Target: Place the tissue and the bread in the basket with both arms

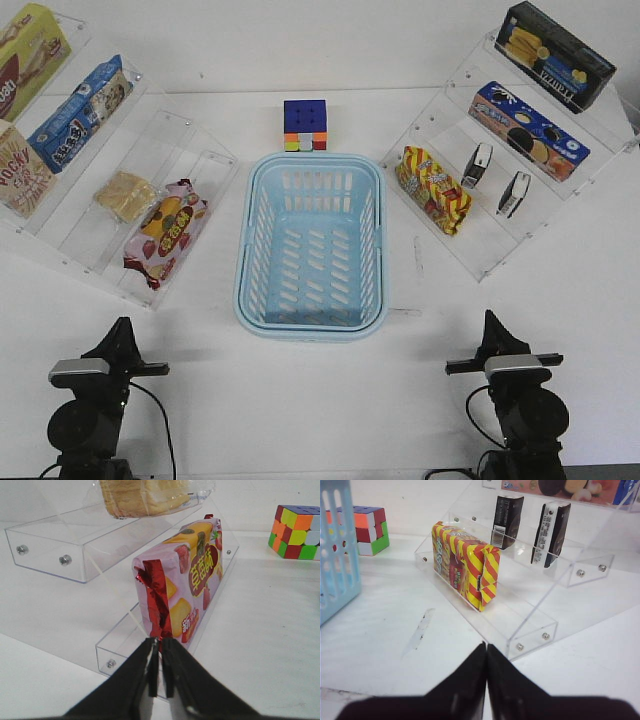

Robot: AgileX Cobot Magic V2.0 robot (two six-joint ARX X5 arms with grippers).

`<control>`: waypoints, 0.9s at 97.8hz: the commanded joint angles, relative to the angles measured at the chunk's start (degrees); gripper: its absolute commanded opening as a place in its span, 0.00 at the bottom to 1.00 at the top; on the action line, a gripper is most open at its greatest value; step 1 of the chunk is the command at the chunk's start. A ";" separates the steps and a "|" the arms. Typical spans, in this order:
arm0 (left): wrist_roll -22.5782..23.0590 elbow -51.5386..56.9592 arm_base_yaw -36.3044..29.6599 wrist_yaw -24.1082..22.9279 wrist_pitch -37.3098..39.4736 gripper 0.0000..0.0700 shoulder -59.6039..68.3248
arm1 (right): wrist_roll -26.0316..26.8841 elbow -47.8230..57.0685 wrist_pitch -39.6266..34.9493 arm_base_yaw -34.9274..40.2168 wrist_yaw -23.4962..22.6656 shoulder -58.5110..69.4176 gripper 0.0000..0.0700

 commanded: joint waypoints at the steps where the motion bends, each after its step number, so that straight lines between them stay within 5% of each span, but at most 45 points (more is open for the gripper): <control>1: -0.13 -1.16 0.04 0.11 0.87 0.00 -0.07 | 0.81 -0.09 0.59 0.04 0.00 -0.04 0.00; 67: -0.13 -1.16 0.04 0.11 0.87 0.00 -0.07 | 1.01 -0.09 0.61 0.04 -0.04 -0.04 0.00; 76: -0.13 -1.16 0.04 0.11 0.90 0.00 -0.07 | 3.37 -0.09 1.95 0.07 -1.42 -0.04 0.00; 88: -0.13 -1.16 0.04 0.11 0.87 0.00 -0.07 | 13.27 -0.09 3.74 0.07 -2.14 -0.04 0.00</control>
